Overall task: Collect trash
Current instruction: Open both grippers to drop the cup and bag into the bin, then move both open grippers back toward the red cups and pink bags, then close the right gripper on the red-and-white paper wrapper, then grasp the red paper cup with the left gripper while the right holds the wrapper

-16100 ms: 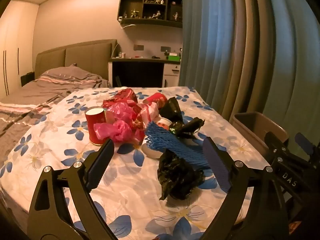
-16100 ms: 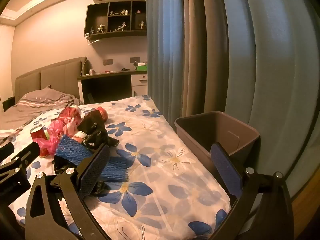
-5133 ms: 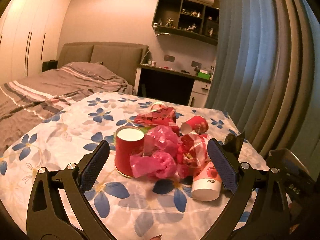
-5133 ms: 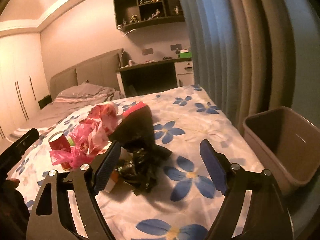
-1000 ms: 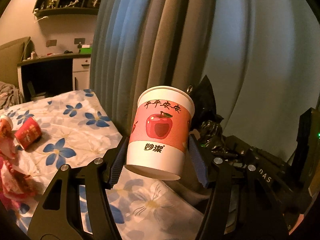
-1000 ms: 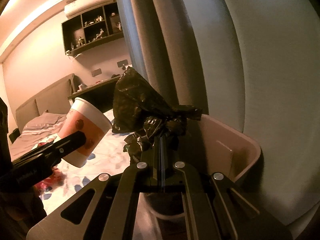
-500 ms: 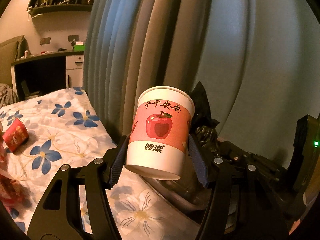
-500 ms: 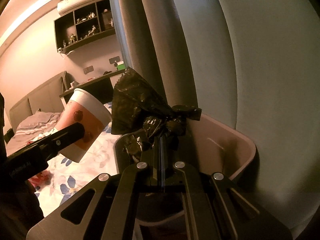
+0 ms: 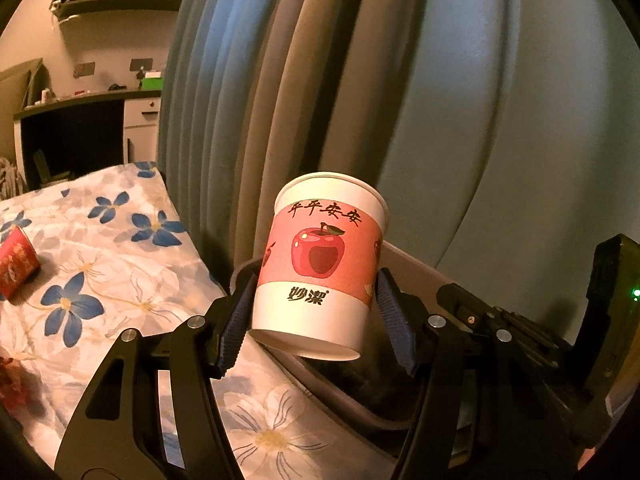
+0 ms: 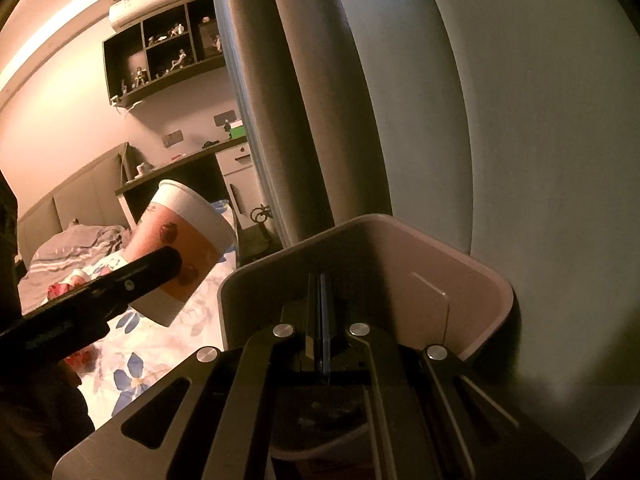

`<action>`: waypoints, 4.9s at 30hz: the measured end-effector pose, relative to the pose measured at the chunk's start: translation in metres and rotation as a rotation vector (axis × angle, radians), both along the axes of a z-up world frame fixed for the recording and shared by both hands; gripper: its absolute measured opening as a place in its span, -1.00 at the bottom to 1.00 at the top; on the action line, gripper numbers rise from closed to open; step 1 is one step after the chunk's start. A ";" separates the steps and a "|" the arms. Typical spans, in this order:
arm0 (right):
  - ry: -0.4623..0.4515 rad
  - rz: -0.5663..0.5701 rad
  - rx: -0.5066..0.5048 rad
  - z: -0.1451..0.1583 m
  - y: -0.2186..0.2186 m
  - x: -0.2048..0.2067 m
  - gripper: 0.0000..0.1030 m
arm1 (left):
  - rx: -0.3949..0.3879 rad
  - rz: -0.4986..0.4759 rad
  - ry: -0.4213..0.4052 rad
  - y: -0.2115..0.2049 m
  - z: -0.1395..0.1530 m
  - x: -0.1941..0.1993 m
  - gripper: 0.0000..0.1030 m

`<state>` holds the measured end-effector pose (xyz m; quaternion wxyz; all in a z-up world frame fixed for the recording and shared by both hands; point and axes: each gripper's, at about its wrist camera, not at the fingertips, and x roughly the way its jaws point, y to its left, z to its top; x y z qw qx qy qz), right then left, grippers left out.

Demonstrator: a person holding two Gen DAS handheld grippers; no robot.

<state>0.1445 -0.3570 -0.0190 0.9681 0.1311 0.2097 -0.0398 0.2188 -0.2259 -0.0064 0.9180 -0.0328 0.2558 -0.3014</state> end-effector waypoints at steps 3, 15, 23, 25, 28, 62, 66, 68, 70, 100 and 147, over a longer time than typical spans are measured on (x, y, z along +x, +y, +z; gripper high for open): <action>-0.003 -0.020 0.006 0.001 -0.002 -0.001 -0.96 | 0.010 -0.007 0.006 -0.005 -0.004 0.001 0.17; -0.070 -0.131 0.002 0.010 -0.010 -0.028 -0.10 | 0.048 -0.074 0.063 -0.041 -0.031 0.007 0.24; -0.099 -0.143 -0.014 0.017 -0.010 -0.038 -0.10 | 0.010 -0.036 0.093 -0.017 -0.026 0.001 0.66; -0.116 -0.133 -0.022 0.021 -0.006 -0.042 0.01 | 0.004 -0.004 0.070 -0.003 -0.020 -0.004 0.70; -0.146 -0.108 -0.037 0.027 0.002 -0.047 0.24 | 0.019 0.063 0.015 0.021 -0.009 -0.019 0.75; -0.140 0.255 -0.089 0.033 0.196 -0.047 0.64 | 0.113 0.849 -0.027 0.317 -0.004 -0.129 0.87; -0.119 0.296 -0.093 0.029 0.216 -0.043 0.64 | 0.108 0.871 -0.018 0.328 -0.006 -0.132 0.87; -0.110 0.318 -0.096 0.026 0.226 -0.040 0.64 | 0.110 0.881 -0.016 0.333 -0.007 -0.133 0.87; -0.103 0.340 -0.101 0.024 0.236 -0.037 0.64 | 0.112 0.890 -0.012 0.335 -0.008 -0.133 0.87; 0.126 0.537 -0.170 -0.021 0.366 0.059 0.20 | 0.104 0.939 0.005 0.392 -0.016 -0.123 0.87; 0.050 0.552 -0.098 0.001 0.310 0.017 -0.55 | 0.000 0.776 0.184 0.403 -0.051 -0.057 0.12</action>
